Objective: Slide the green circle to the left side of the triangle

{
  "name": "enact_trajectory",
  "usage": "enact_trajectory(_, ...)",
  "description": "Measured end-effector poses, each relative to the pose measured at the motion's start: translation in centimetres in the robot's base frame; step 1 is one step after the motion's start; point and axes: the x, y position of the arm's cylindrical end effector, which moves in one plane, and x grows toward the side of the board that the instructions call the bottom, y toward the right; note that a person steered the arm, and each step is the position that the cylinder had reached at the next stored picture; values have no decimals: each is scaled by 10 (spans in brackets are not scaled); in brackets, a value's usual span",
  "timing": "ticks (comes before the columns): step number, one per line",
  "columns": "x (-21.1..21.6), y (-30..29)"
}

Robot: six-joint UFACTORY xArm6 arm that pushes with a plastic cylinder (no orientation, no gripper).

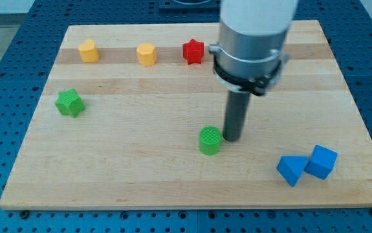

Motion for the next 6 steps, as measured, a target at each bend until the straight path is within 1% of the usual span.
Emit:
enact_trajectory(1,-53,-47)
enact_trajectory(2,-38,-70)
enact_trajectory(3,2,-46)
enact_trajectory(4,38,-34)
enact_trajectory(5,63,-18)
enact_trajectory(6,63,-63)
